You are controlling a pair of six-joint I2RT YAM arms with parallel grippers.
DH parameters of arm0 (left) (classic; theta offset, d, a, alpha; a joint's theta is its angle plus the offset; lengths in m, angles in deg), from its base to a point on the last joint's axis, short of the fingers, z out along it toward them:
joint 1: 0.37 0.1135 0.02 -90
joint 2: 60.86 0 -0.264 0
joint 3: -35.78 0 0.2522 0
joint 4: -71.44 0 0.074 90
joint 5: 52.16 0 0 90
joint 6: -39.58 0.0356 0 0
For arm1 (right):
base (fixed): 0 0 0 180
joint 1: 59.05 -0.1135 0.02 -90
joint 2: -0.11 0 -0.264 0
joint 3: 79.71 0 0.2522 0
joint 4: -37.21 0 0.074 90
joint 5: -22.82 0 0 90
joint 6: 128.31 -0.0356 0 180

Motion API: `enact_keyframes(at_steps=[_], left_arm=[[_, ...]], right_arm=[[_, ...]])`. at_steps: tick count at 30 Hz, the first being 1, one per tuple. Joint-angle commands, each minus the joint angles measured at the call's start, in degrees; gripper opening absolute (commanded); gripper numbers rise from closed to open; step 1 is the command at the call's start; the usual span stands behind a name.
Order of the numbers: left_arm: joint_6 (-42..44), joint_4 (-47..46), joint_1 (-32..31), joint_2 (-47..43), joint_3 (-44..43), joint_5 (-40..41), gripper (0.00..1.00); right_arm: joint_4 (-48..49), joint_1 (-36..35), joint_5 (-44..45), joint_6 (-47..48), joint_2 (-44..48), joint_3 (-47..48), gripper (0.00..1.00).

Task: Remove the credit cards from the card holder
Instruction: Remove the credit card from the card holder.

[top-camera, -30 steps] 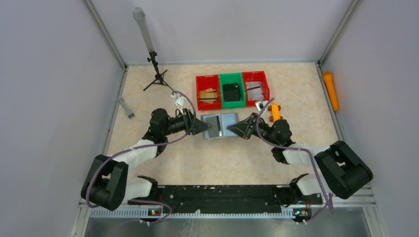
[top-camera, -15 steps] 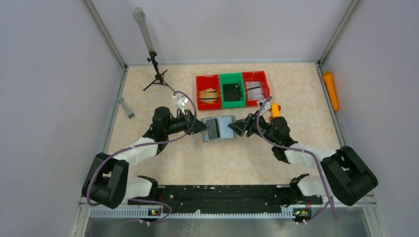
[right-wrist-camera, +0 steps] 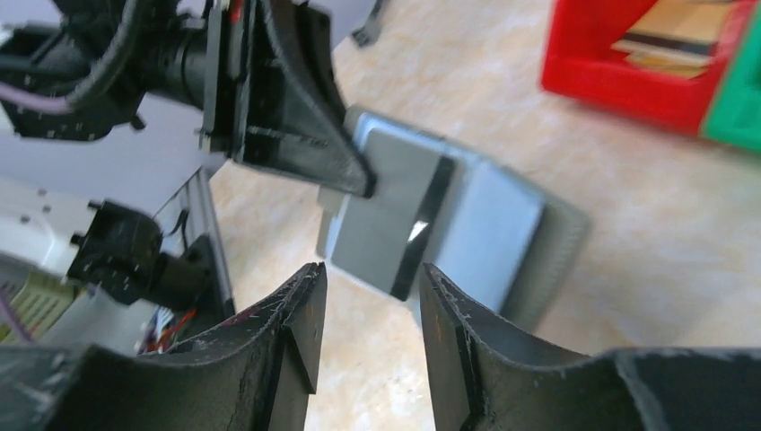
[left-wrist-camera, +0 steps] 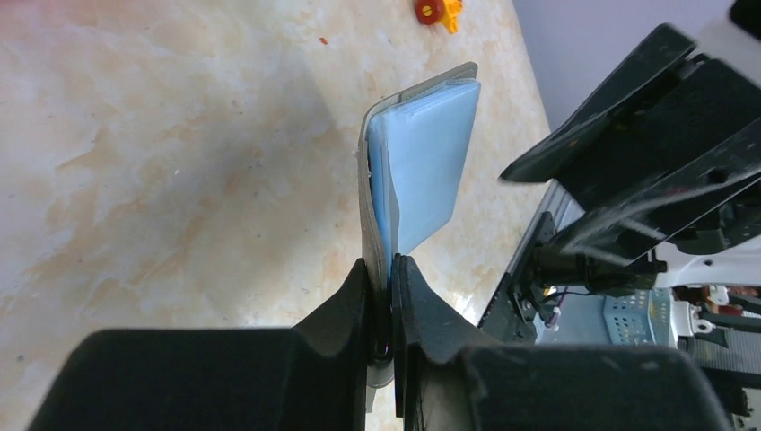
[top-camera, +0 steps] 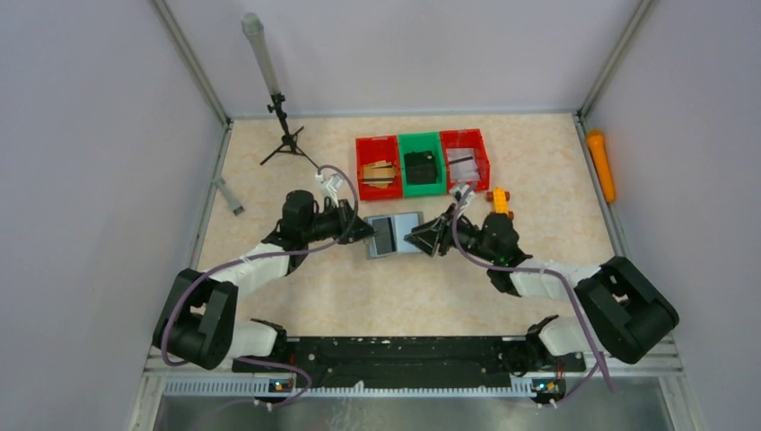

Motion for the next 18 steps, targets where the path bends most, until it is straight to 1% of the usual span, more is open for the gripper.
enact_keyframes(at_steps=[1, 4, 8, 10, 13, 18], left_arm=[[-2.2, -9.0, -0.1, -0.9, -0.6, -5.6, 0.1], [-3.0, -10.8, -0.1, -1.7, 0.1, -6.3, 0.1], [-5.6, -16.3, -0.1, -2.4, 1.5, -9.3, 0.1], [-6.0, -17.5, -0.1, -2.4, 1.8, -10.0, 0.1], [-6.9, -19.4, -0.1, -2.6, 2.2, -10.8, 0.1], [-8.7, -23.2, -0.1, -2.9, 3.2, -12.4, 0.1]], right_arm=[[0.7, -5.0, -6.2, 4.8, -4.4, 6.1, 0.43], [-0.2, -5.2, -5.8, 4.1, -6.8, 7.4, 0.4], [-1.4, -5.1, -5.5, 2.9, -8.4, 8.4, 0.4], [2.5, -3.6, -7.1, -0.6, -9.3, 7.5, 0.4], [11.7, 0.2, -12.4, -7.8, -11.7, 5.7, 0.4], [16.1, 1.3, -16.2, -11.9, -15.0, 6.4, 0.41]])
